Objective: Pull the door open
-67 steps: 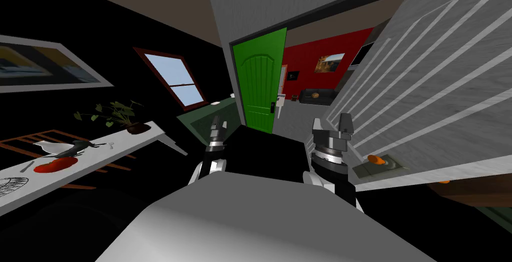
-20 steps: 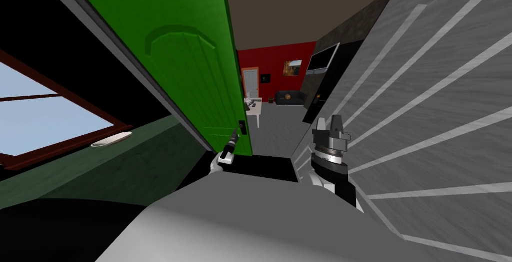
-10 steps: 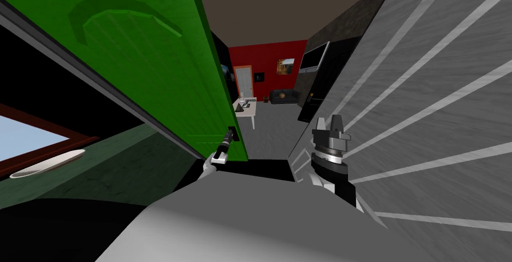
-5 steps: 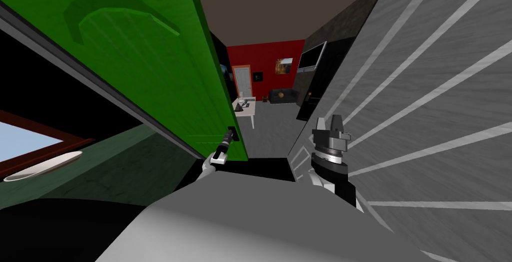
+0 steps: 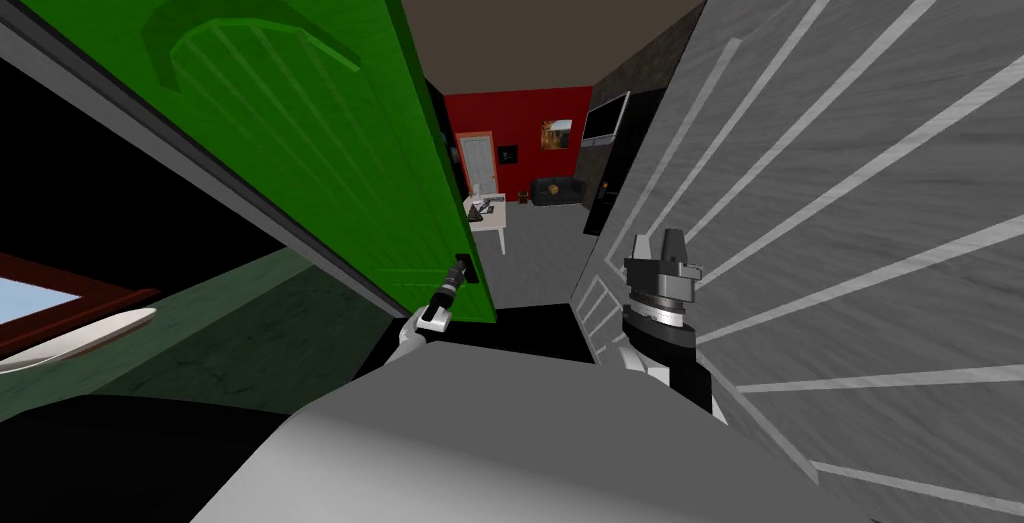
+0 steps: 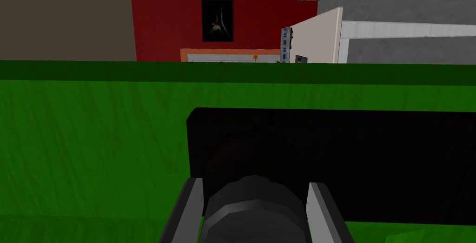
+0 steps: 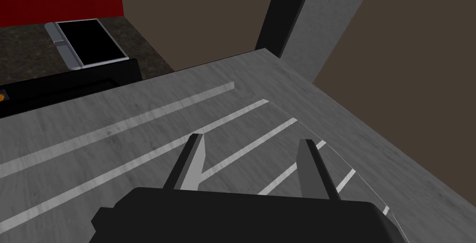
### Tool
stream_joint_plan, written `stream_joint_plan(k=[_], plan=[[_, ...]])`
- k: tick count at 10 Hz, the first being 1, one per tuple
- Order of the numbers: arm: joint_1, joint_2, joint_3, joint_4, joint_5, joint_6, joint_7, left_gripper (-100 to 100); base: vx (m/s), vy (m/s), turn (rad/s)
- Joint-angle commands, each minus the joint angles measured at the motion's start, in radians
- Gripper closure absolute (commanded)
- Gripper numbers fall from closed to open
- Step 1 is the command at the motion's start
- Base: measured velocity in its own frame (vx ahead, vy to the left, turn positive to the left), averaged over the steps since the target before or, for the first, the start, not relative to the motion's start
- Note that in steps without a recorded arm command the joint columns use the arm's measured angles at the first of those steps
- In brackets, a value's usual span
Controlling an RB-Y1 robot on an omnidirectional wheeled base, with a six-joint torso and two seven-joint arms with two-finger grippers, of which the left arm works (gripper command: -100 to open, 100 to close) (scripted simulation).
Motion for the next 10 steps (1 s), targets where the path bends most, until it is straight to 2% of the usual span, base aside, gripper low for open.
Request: stream_joint_plan(k=[1, 4, 5, 6, 7, 10], plan=[[0.012, 0.021, -0.015, -0.008, 0.002, -0.011, 0.019, 100, -0.189, 0.077, -0.127], [0.029, 0.052, -0.04, -0.018, 0.006, -0.028, 0.047, 100, -0.195, 0.072, -0.111], [0.024, 0.044, -0.036, -0.014, 0.005, -0.023, 0.04, 100, -0.079, 0.012, -0.02], [0.046, 0.067, -0.053, -0.024, 0.004, -0.042, 0.06, 100, -0.156, 0.065, -0.133], [0.051, 0.073, -0.056, -0.027, 0.004, -0.047, 0.065, 100, -0.198, 0.102, -0.126], [0.084, 0.114, -0.081, -0.048, 0.003, -0.08, 0.098, 100, -0.187, 0.098, -0.111]])
